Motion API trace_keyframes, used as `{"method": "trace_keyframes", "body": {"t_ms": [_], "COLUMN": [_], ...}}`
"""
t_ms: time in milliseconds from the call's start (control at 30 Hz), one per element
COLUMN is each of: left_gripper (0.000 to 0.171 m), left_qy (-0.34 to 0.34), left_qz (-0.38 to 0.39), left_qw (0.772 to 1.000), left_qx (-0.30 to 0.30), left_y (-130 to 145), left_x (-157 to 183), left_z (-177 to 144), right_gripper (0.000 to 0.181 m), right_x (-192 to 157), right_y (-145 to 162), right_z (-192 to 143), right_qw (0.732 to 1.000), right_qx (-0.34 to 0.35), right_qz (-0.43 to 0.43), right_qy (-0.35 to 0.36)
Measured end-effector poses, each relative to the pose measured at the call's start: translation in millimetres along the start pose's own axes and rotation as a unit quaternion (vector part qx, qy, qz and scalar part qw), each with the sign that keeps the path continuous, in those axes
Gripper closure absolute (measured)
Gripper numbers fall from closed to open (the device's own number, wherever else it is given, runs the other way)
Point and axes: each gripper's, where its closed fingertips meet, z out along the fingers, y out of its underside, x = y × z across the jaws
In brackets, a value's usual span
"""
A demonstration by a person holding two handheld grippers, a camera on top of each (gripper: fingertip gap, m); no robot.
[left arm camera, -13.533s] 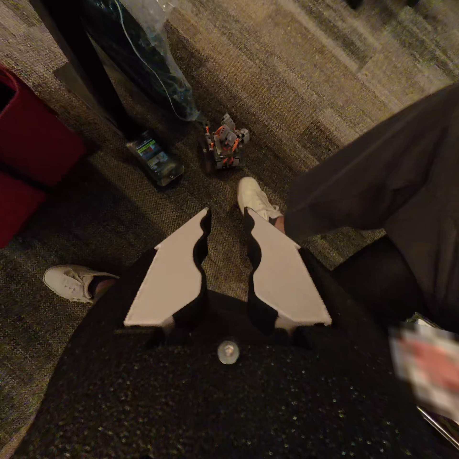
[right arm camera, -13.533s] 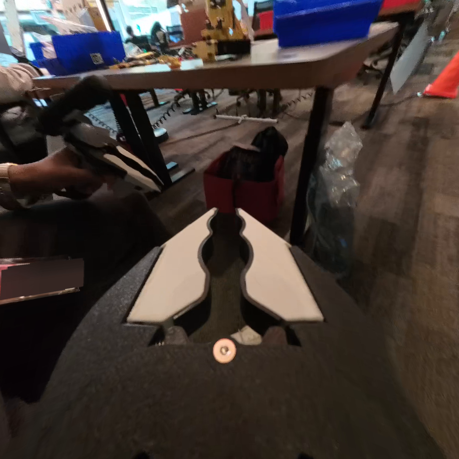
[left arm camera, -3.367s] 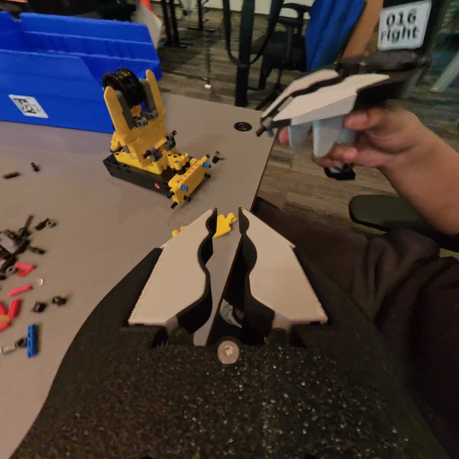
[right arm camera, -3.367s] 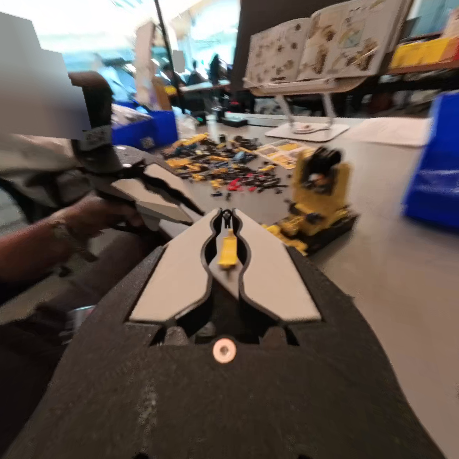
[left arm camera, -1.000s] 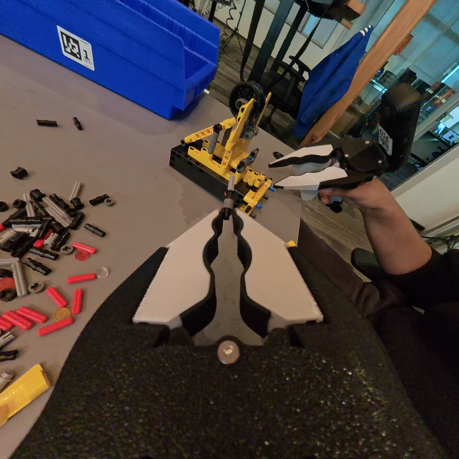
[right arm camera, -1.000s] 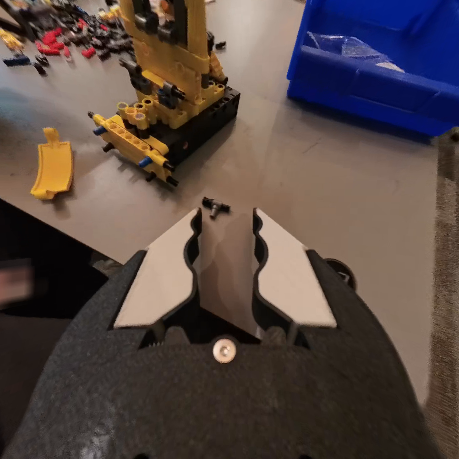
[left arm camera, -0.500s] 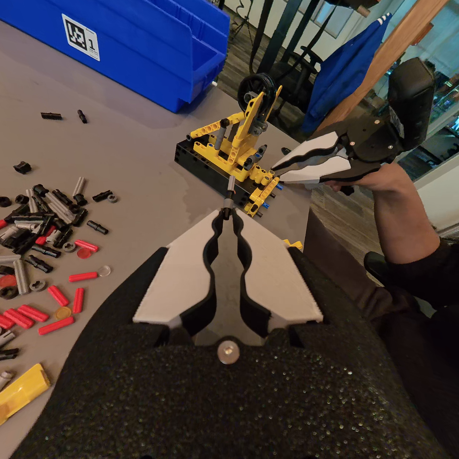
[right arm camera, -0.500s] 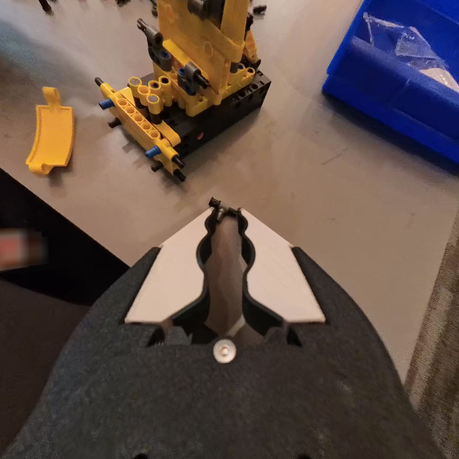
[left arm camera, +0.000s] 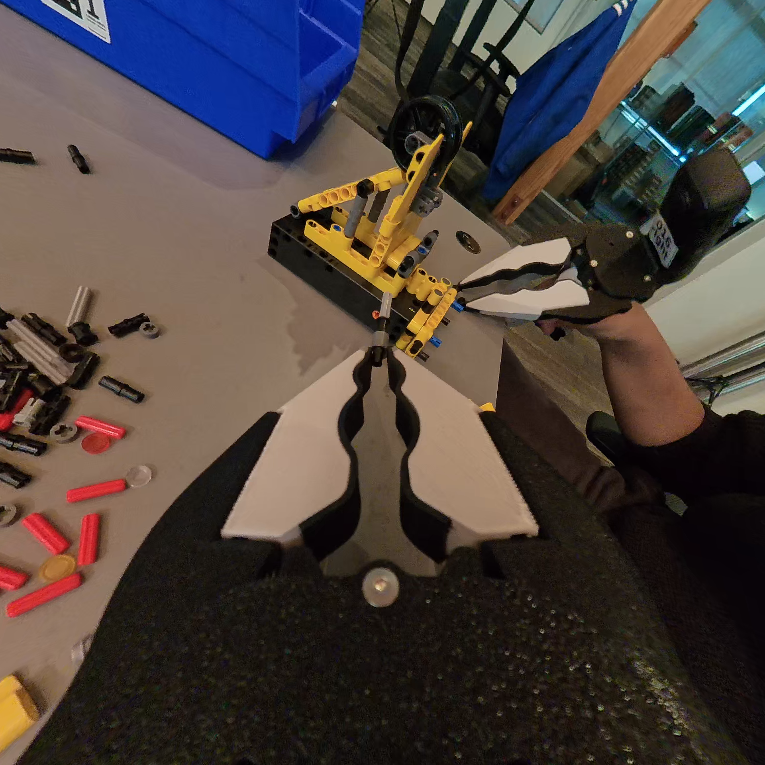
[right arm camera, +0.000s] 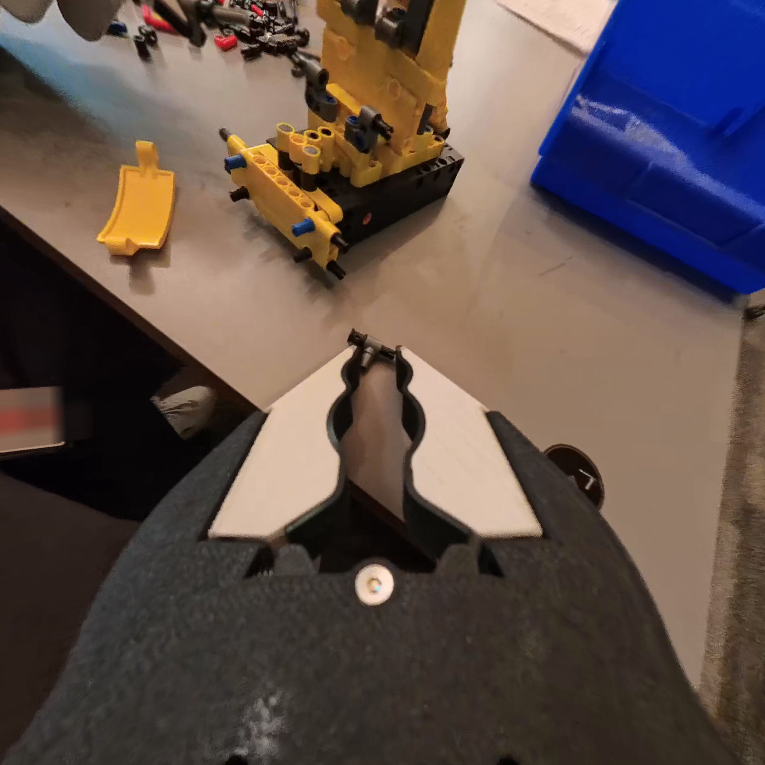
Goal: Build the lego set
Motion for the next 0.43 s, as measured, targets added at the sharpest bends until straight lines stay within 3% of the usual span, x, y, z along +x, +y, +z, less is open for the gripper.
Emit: {"method": "trace_keyframes", "body": {"t_ms": [433], "left_gripper": [0.165], "left_qy": [0.03], "left_qz": [-0.03], "left_qw": [0.999], "left_qx": [0.015], "left_y": [-4.4], "left_x": [0.3], "left_z": [-2.7], "right_gripper": [0.165], "right_x": [-0.7], "right_y": [-2.0], "right_z": [-2.6], "right_qw": [0.999], "right_qx": [0.027], "right_qz": [-0.029], "right_qy": [0.027]}}
